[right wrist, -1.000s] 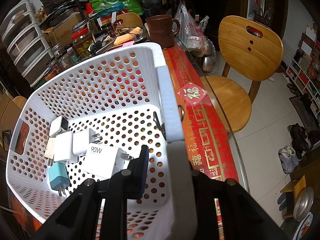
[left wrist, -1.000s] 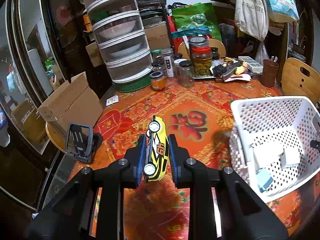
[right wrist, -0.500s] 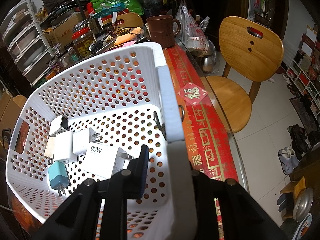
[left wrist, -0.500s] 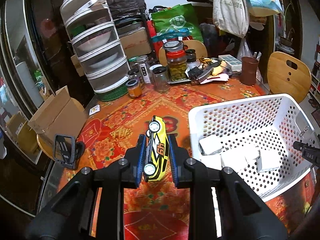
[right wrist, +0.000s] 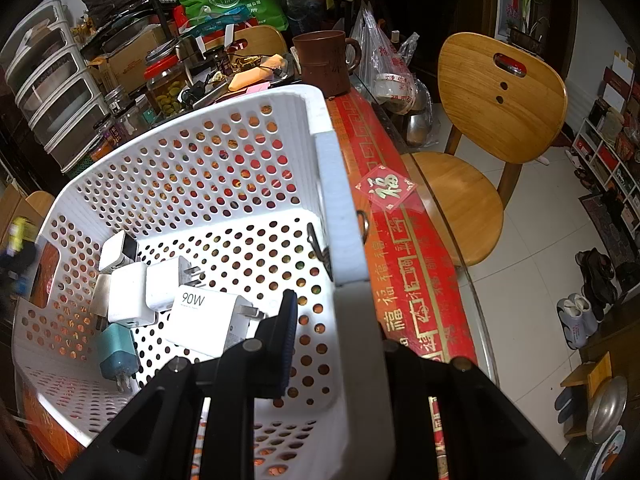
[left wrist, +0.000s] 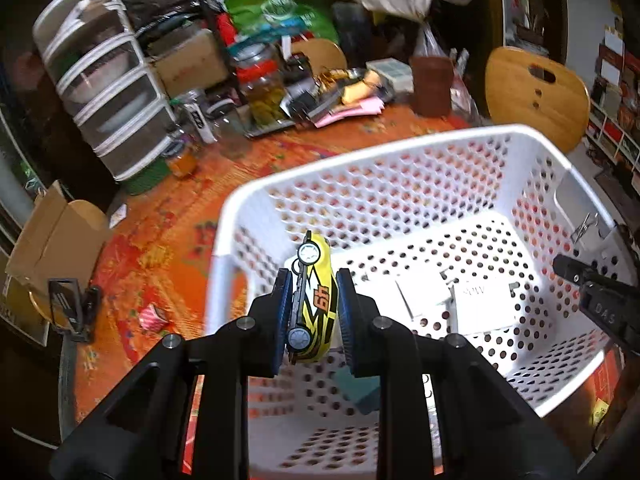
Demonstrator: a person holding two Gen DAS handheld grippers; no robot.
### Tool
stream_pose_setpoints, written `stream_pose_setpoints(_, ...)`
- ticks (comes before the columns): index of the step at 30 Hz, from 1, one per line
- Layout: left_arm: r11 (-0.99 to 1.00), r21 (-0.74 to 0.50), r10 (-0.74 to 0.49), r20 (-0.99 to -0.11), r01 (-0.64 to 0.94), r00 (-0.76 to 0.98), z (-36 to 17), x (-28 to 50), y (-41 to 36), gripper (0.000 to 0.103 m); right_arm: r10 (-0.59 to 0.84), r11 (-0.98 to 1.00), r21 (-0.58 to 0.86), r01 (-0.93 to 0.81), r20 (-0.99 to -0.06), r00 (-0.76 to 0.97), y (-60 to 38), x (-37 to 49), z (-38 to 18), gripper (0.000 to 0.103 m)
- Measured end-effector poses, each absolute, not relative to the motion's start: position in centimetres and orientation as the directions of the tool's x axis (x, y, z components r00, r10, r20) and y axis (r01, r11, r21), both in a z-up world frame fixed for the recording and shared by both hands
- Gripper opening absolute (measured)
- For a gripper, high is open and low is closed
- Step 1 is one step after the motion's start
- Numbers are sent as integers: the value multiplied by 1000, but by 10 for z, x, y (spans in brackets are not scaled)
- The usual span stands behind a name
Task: Organize rigid objects
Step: 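Carry the yellow toy car into the basket and open the left tool, then grasp the pink polka-dot charger with the left tool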
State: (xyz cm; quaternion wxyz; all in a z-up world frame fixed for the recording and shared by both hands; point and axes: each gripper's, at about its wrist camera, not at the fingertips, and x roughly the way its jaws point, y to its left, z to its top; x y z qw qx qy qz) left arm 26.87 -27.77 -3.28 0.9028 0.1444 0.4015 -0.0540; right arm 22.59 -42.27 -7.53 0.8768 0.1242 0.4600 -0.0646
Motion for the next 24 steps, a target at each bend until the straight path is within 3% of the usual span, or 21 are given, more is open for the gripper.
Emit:
stream_pose_setpoints(9, 955, 188, 4, -782, 229, 623, -63, 283, -290, 24, 1, 960, 159, 228, -822, 569, -422, 225, -75, 22)
stream_pose_setpoints(11, 953, 174, -23, -775, 249, 632, -62, 279, -287, 39, 1, 960, 160, 228, -822, 569, -422, 225, -75, 22)
stream_pose_setpoints(13, 953, 176, -32, -751, 247, 660, -53, 273, -278, 81, 1, 960, 160, 228, -822, 569, -422, 225, -75, 22)
stream_pose_setpoints(16, 961, 143, -84, -663, 237, 743, -25, 250, -244, 101, 2, 961, 159, 227, -822, 570, -422, 224, -75, 22)
stream_pose_setpoints(21, 992, 51, -60, -594, 112, 802, 0, 236, -134, 102, 1, 962, 156, 223, -822, 570, -421, 222, -74, 23)
stream_pose_setpoints(24, 996, 89, 60, -645, -3, 762, -29, 260, -65, 102, 0, 963, 154, 222, -822, 569, -420, 222, -73, 23)
